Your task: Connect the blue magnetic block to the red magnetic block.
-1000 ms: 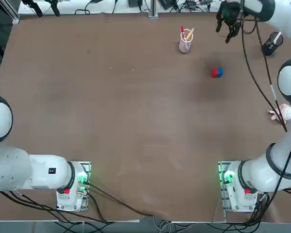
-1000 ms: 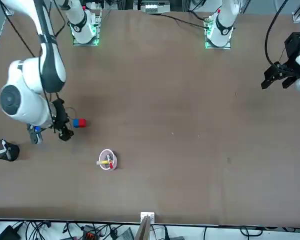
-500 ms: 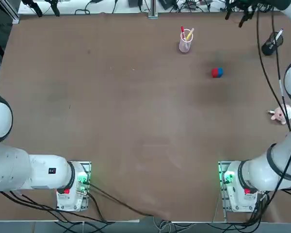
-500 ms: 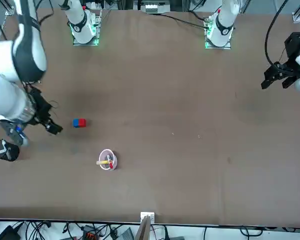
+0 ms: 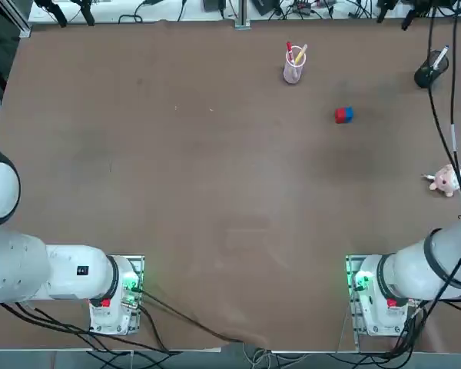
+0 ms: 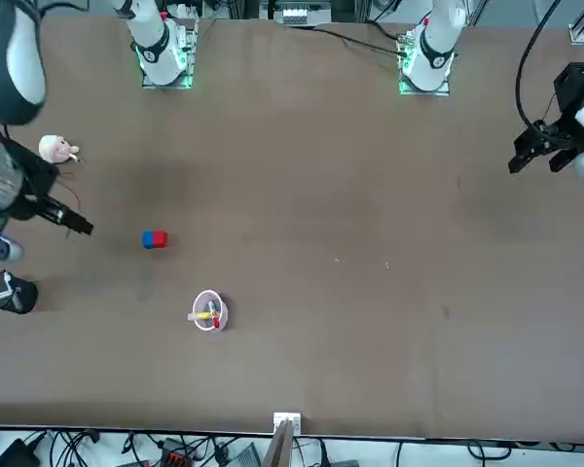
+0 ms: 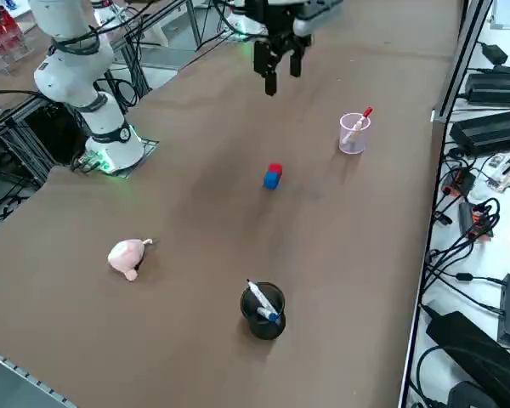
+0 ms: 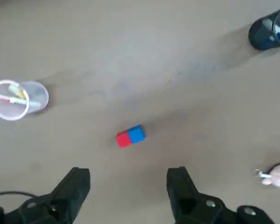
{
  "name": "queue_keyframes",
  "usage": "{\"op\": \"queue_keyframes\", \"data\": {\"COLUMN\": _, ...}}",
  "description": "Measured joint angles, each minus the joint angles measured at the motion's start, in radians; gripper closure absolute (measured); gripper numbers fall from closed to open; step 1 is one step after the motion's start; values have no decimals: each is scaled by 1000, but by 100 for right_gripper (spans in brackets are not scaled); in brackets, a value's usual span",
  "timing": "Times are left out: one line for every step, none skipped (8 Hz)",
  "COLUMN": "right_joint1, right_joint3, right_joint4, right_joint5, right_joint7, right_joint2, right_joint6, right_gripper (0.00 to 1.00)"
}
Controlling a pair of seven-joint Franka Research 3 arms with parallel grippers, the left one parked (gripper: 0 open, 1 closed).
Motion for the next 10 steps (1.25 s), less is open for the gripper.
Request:
{"op": "queue_keyframes", "data": {"right_joint1": -6, "right_joint3": -1, "right_joint4": 0, "right_joint5": -2, "right_joint7": -50, "right_joint2": -29, "right_joint6": -14, "right_gripper": 0}}
{"op": "queue_keyframes", "data": {"right_joint1": -13, "right_joint3": 0, "right_joint4": 0, "right_joint5": -3, "right_joint7": -68, "right_joint2": -61, "right_joint6": -23, "right_gripper": 0}}
{"op": "queue_keyframes", "data": {"right_joint1": -18, "right_joint3": 1, "right_joint4": -1, "right_joint5": -3, "right_joint7": -72, "right_joint2": -92, "right_joint6": -33, "right_gripper": 0}}
{"op": "queue_keyframes", "data": {"right_joint1": -21, "right_joint3": 7, "right_joint4": -3, "right_joint5": -3, "right_joint7": -81, "right_joint2": -123, "right_joint6": -47, "right_gripper": 0}}
{"op": "queue_keyframes", "data": {"right_joint1": -23, "right_joint3": 18, "right_joint4": -10, "right_joint5": -3, "right_joint7": -93, "right_joint2": -157, "right_joint6": -68, "right_gripper": 0}}
{"op": "queue_keyframes", "data": {"right_joint1": -23, "right_joint3": 26, "right_joint4": -27, "right_joint5": -3, "right_joint7": -116, "right_joint2": -194, "right_joint6": -96, "right_gripper": 0}}
{"op": "queue_keyframes", "data": {"right_joint1": -23, "right_joint3": 30, "right_joint4": -55, "right_joint5": -3, "right_joint7": -155, "right_joint2": -233, "right_joint6": -121, "right_gripper": 0}}
{"op": "queue_keyframes", "data": {"right_joint1": -23, "right_joint3": 31, "right_joint4": -88, "right_joint5": -6, "right_joint7": -198, "right_joint2": -270, "right_joint6": -131, "right_gripper": 0}}
{"op": "queue_keyframes", "data": {"right_joint1": -23, "right_joint3": 31, "right_joint4": -118, "right_joint5": -10, "right_joint7": -231, "right_joint2": -301, "right_joint6": -133, "right_gripper": 0}}
{"op": "queue_keyframes", "data": {"right_joint1": -23, "right_joint3": 31, "right_joint4": -139, "right_joint5": -11, "right_joint7": -249, "right_joint2": -324, "right_joint6": -133, "right_gripper": 0}}
